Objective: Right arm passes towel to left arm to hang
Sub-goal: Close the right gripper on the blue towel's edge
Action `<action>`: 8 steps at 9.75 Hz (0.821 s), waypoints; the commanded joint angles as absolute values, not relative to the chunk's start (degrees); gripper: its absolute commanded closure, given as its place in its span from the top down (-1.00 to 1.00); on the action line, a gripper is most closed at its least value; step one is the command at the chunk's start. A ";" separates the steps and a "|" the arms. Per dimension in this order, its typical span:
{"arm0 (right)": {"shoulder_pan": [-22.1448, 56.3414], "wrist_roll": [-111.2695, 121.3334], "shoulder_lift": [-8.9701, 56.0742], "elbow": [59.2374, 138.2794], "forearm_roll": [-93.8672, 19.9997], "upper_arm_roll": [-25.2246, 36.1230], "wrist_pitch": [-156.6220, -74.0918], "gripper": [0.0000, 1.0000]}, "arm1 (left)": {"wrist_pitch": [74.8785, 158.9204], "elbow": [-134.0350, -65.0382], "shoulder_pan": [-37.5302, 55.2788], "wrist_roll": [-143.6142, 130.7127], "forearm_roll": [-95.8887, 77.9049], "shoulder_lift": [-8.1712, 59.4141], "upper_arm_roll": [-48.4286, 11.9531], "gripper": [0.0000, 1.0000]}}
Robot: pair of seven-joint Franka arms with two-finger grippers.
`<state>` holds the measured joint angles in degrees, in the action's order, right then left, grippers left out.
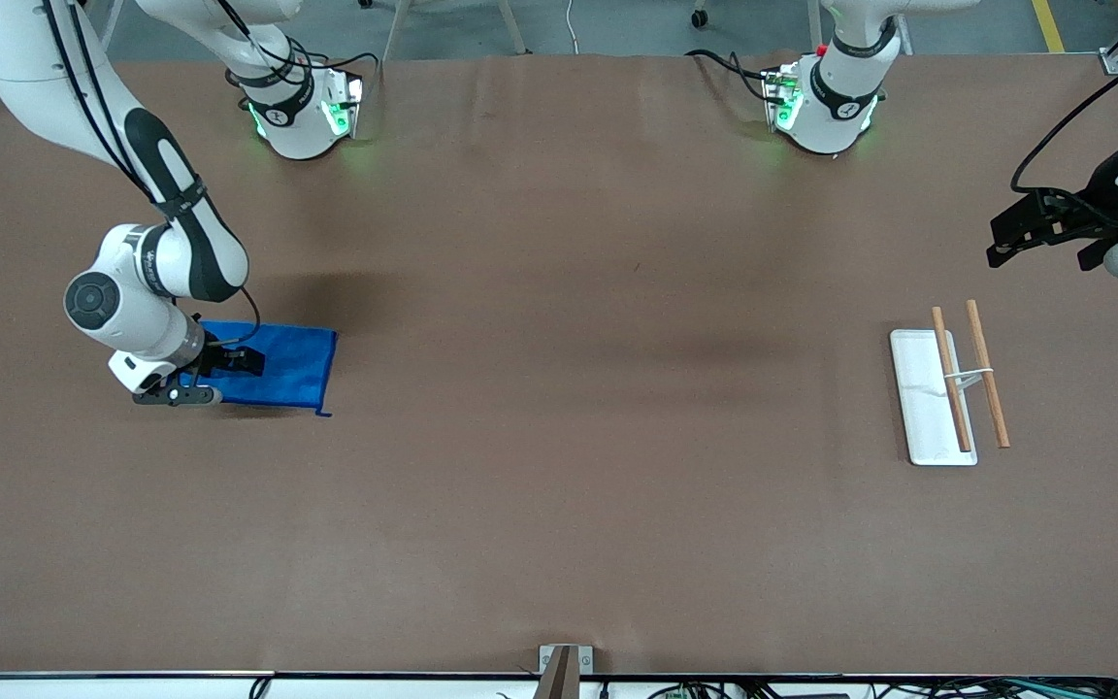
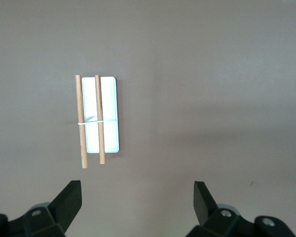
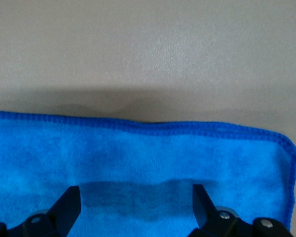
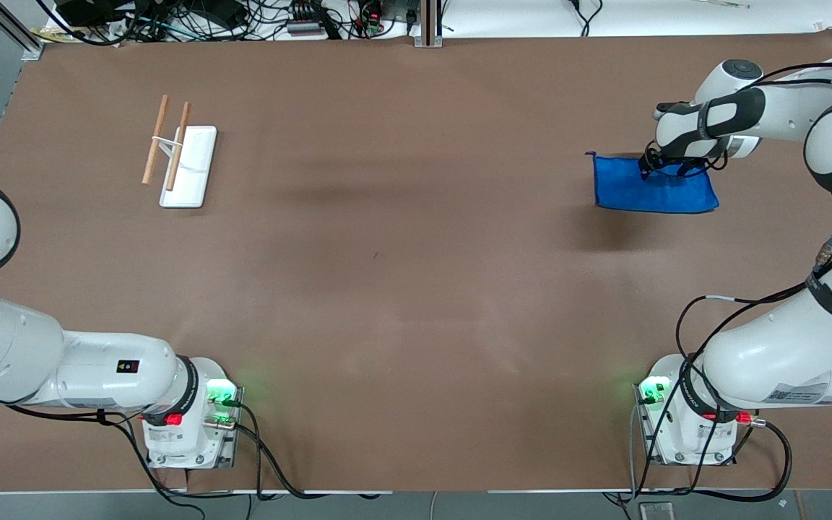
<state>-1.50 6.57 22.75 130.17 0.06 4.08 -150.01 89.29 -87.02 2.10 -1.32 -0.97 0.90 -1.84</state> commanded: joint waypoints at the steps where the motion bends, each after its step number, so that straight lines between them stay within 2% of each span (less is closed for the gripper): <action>1: -2.46 7.47 19.77 133.77 0.53 3.43 -150.55 1.00 | 90.18 -88.33 2.11 -1.49 0.17 1.58 -1.93 1.00; 4: -2.64 7.56 20.13 136.05 0.53 3.43 -156.17 0.93 | 90.09 -88.16 1.93 -0.61 -0.18 1.06 -1.93 1.00; 5: -2.64 7.65 20.13 136.05 0.53 3.43 -156.18 0.76 | 90.09 -88.24 2.02 -1.40 -0.09 1.23 -1.93 1.00; 7: -2.55 7.82 20.13 135.97 0.62 3.43 -155.83 0.07 | 90.09 -88.24 2.11 -1.14 0.09 1.32 -2.02 1.00; 8: -2.64 8.43 20.13 135.88 0.62 3.43 -155.66 -0.49 | 90.09 -88.24 2.11 -1.06 0.17 1.14 -2.02 1.00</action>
<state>-1.62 7.38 21.35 134.35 0.06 4.05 -155.45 89.66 -86.95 2.10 -1.29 -0.97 0.90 -1.84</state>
